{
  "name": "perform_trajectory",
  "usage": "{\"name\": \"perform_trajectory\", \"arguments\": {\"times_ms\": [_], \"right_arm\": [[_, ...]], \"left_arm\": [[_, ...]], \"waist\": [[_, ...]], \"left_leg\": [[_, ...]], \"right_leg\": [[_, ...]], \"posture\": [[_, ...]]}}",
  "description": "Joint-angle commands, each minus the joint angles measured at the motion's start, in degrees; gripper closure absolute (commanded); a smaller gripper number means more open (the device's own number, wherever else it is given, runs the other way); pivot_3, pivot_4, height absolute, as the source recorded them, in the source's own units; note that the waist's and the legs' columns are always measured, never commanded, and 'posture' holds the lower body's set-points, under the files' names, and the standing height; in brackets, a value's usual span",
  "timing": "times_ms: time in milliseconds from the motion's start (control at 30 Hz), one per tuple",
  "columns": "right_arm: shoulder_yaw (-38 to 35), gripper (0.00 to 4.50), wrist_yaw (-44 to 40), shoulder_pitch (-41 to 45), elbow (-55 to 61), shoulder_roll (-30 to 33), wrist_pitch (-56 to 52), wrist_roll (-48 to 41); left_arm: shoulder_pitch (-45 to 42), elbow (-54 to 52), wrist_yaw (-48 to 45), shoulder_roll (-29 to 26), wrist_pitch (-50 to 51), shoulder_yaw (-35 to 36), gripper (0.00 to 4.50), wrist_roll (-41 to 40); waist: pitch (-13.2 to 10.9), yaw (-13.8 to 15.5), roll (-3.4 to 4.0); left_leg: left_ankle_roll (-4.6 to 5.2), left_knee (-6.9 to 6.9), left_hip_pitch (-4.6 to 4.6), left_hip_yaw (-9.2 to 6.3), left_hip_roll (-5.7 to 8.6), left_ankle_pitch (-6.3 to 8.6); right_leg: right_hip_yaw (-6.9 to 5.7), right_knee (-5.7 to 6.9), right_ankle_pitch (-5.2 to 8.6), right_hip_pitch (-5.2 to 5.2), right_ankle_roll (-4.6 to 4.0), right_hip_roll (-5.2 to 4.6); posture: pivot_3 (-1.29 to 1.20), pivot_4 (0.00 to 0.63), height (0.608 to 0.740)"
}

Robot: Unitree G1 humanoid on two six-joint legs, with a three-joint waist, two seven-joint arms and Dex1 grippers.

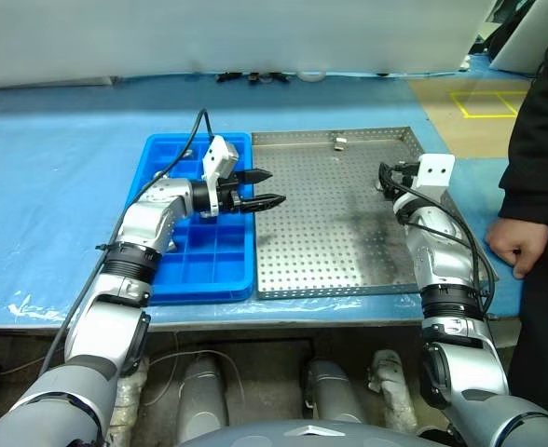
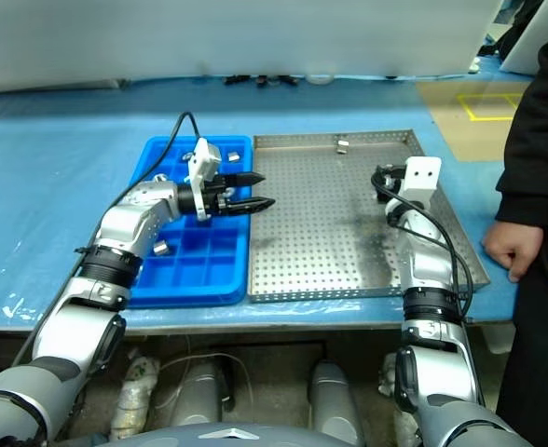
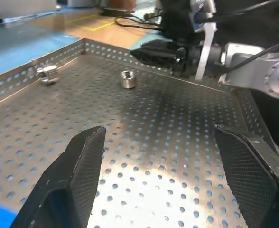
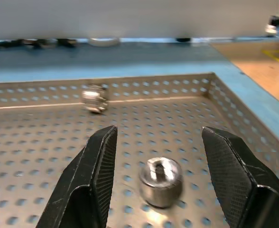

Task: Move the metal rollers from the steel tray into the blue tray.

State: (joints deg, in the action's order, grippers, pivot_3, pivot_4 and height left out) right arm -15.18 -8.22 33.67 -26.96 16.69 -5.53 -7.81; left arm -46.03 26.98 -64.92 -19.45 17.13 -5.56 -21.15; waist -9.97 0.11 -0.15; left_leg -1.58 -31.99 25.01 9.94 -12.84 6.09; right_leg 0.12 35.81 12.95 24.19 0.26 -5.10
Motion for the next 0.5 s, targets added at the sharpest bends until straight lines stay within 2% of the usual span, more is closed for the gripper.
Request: {"name": "perform_trajectory", "arguments": {"times_ms": [33, 300, 500], "right_arm": [[-0.08, 1.55, 0.94, 2.36, -4.16, 0.6, 4.19, 0.66], [0.78, 1.55, 2.51, 8.53, -16.53, 0.15, 10.13, 1.3], [4.42, 0.49, 10.94, 17.35, -34.76, 2.8, 12.86, 8.33]], "left_arm": [[-0.9, 0.33, -1.08, 0.07, -1.95, 0.72, 0.67, 0.49], [1.17, -2.36, -1.02, -0.09, -0.9, 1.29, 0.67, 0.1], [3.32, -7.86, 0.92, -1.74, 2.7, 1.89, 0.67, -0.55]], "waist": [[0.0, -0.36, 0.0], [-0.01, -0.33, 0.01], [-0.01, -0.31, 0.01]], "left_leg": [[0.06, -0.06, 0.02, 0.02, 0.0, 0.04], [0.5, -0.44, 0.08, 0.11, 0.02, 0.31], [0.52, -0.47, 0.07, 0.11, 0.02, 0.31]], "right_leg": [[0.0, 0.0, 0.0, 0.0, 0.0, -0.01], [-0.02, 0.05, -0.09, -0.07, -0.09, -0.1], [-0.02, 0.04, -0.09, -0.09, -0.1, -0.11]], "posture": [[-0.3, 0.15, 0.74], [-0.27, 0.15, 0.74], [-0.2, 0.15, 0.74]]}}
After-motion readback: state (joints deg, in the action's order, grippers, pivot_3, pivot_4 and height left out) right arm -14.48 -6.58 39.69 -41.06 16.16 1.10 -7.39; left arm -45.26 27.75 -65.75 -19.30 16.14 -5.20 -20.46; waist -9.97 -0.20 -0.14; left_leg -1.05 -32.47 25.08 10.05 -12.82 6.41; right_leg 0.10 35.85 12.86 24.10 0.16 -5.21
